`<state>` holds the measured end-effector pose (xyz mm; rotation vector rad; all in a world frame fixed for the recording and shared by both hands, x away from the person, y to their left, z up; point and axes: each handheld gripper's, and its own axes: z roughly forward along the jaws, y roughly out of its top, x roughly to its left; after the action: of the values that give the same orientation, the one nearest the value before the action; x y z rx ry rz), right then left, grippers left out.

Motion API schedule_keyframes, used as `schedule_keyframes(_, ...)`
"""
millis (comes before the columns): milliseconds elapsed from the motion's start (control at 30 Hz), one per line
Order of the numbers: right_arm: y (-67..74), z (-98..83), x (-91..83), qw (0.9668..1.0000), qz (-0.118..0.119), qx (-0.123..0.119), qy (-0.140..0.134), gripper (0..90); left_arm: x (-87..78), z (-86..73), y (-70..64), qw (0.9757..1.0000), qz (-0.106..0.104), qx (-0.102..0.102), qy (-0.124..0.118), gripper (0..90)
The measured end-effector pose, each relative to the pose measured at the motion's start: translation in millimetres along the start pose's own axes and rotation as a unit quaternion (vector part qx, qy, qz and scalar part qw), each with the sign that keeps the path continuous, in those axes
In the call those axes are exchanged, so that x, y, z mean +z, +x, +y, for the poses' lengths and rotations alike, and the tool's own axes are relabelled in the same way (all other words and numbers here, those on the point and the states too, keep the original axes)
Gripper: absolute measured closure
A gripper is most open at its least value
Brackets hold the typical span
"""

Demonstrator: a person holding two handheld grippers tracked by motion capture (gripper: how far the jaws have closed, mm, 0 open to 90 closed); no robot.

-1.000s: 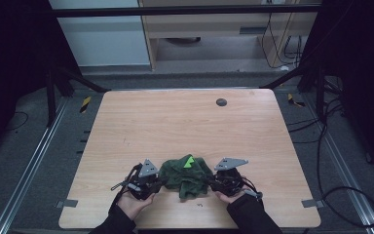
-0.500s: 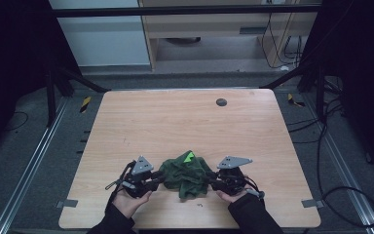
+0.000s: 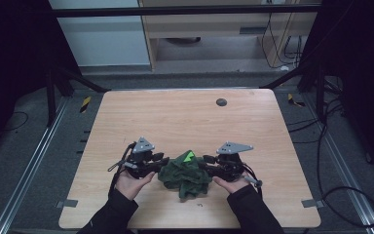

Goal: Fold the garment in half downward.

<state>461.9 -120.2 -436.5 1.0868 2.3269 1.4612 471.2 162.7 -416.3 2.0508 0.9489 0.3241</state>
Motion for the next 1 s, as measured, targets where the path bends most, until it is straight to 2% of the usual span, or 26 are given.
schedule_keyframes(33, -1.4, 1.4, 6.0, 1.0, 0.003, 0.001, 0.005, 61.0, 7.2, 2.2, -0.7, 1.0, 0.0, 0.0, 0.005, 66.0)
schedule_keyframes(233, -3.0, -1.9, 17.7, 0.9997, 0.004, 0.005, 0.024, 59.8, 23.9, 1.2, -3.0, 0.9996, -0.002, 0.003, 0.027, 62.6)
schedule_keyframes(333, -3.3, -6.3, 21.2, 0.9993, 0.004, 0.008, 0.037, 60.7, 33.0, -4.0, -5.8, 0.9986, -0.01, 0.005, 0.052, 60.8)
schedule_keyframes(367, -3.9, -8.1, 22.1, 0.9991, 0.005, 0.007, 0.042, 61.4, 35.0, -6.3, -6.5, 0.998, -0.013, 0.013, 0.061, 61.0)
schedule_keyframes(467, -5.2, -12.9, 25.2, 0.9985, 0.011, 0.009, 0.053, 66.7, 40.2, -13.4, -9.4, 0.9972, -0.017, 0.017, 0.071, 65.1)
schedule_keyframes(500, -5.1, -14.2, 26.6, 0.9981, 0.015, 0.01, 0.06, 72.5, 42.3, -15.5, -10.2, 0.9966, -0.019, 0.018, 0.078, 67.0)
schedule_keyframes(567, -4.8, -14.3, 26.9, 0.998, 0.018, 0.01, 0.06, 74.7, 42.8, -16.5, -10.7, 0.9965, -0.02, 0.021, 0.078, 68.9)
schedule_keyframes(633, -3.6, -14.7, 27.2, 0.998, 0.019, 0.006, 0.06, 80.2, 43.0, -17.3, -11.5, 0.9964, -0.022, 0.021, 0.079, 75.1)
schedule_keyframes(667, -3.2, -14.8, 27.0, 0.9979, 0.019, 0.003, 0.061, 83.6, 42.9, -17.7, -11.6, 0.9963, -0.022, 0.026, 0.079, 81.5)
schedule_keyframes(700, -3.2, -14.8, 27.0, 0.9979, 0.019, 0.003, 0.061, 83.6, 43.6, -18.4, -12.3, 0.9965, -0.026, 0.024, 0.075, 81.5)
schedule_keyframes(767, -3.2, -14.7, 26.0, 0.998, 0.02, 0.006, 0.06, 85.7, 44.2, -19.1, -13.5, 0.9961, -0.031, 0.025, 0.079, 87.1)
schedule_keyframes(867, -2.4, -14.3, 24.2, 0.9981, 0.021, 0.004, 0.058, 86.3, 42.1, -19.0, -14.8, 0.9955, -0.033, 0.034, 0.082, 88.4)
schedule_keyframes(933, -1.8, -13.8, 21.8, 0.9982, 0.022, 0.001, 0.055, 86.3, 36.7, -18.0, -16.0, 0.996, -0.036, 0.033, 0.074, 88.6)
schedule_keyframes(967, -1.3, -13.7, 20.7, 0.9982, 0.025, 0.002, 0.054, 86.2, 28.9, -16.8, -17.9, 0.997, -0.039, 0.03, 0.06, 88.6)
schedule_keyframes(1000, -0.5, -13.5, 18.5, 0.9984, 0.025, -0.001, 0.052, 86.1, 28.9, -16.8, -17.9, 0.997, -0.039, 0.03, 0.06, 88.6)
